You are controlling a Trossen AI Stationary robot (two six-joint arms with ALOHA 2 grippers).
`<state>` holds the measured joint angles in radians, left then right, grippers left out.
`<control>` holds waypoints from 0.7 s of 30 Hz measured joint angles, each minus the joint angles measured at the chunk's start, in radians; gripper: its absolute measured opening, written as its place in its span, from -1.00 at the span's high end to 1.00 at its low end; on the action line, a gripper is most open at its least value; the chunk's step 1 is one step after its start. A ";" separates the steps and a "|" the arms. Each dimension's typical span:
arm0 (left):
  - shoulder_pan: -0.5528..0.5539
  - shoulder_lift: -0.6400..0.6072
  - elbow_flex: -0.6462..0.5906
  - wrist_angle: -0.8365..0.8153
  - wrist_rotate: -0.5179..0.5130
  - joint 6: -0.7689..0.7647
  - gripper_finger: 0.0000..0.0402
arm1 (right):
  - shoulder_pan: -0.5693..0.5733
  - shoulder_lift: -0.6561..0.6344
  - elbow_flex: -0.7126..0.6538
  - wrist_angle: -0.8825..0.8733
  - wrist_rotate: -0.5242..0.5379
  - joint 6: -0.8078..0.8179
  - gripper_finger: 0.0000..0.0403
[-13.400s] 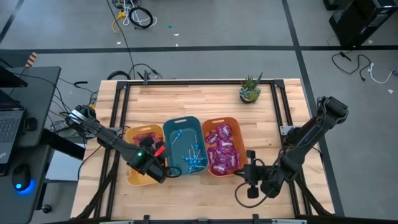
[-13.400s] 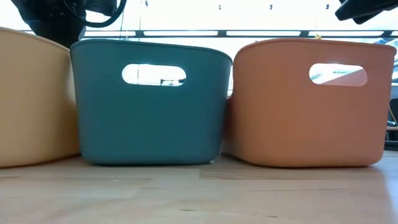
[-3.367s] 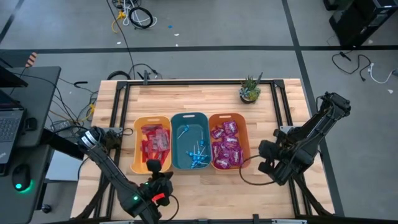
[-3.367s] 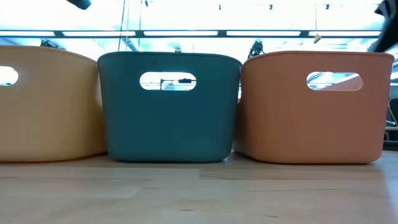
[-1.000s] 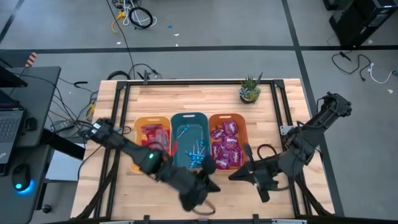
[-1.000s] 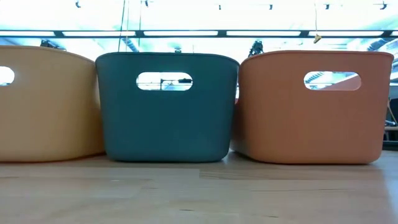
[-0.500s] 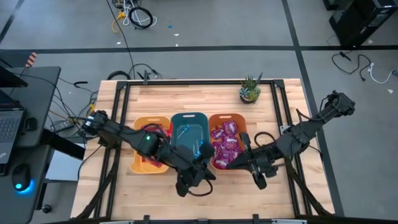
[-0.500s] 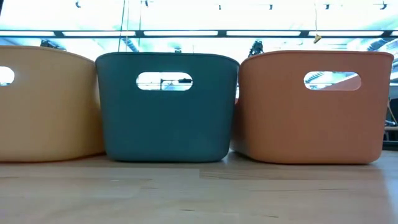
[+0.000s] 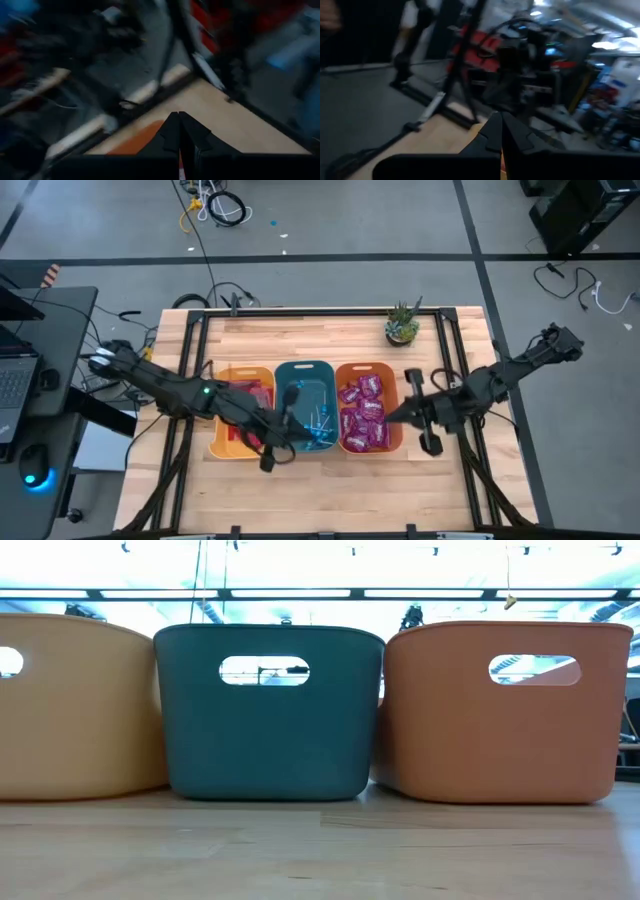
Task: Sort candy
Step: Return to Home Position
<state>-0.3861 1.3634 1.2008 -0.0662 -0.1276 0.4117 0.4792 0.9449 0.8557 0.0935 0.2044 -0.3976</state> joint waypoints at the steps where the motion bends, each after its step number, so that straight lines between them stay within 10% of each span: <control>1: 0.009 -0.027 -0.053 0.073 -0.022 -0.002 1.00 | -0.022 -0.021 -0.038 0.040 0.000 -0.001 1.00; 6: 0.145 -0.065 -0.249 0.426 -0.036 0.017 1.00 | -0.227 -0.047 -0.174 0.254 -0.147 0.021 1.00; 12: 0.252 -0.125 -0.330 0.265 0.149 -0.059 1.00 | -0.403 -0.131 -0.216 0.188 -0.307 0.088 1.00; 21: 0.183 -0.457 -0.582 0.213 0.152 -0.080 1.00 | -0.469 -0.442 -0.381 0.097 -0.357 0.106 1.00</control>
<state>-0.2034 0.9067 0.6191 0.1467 0.0246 0.3320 0.0102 0.5032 0.4746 0.1908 -0.1531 -0.2920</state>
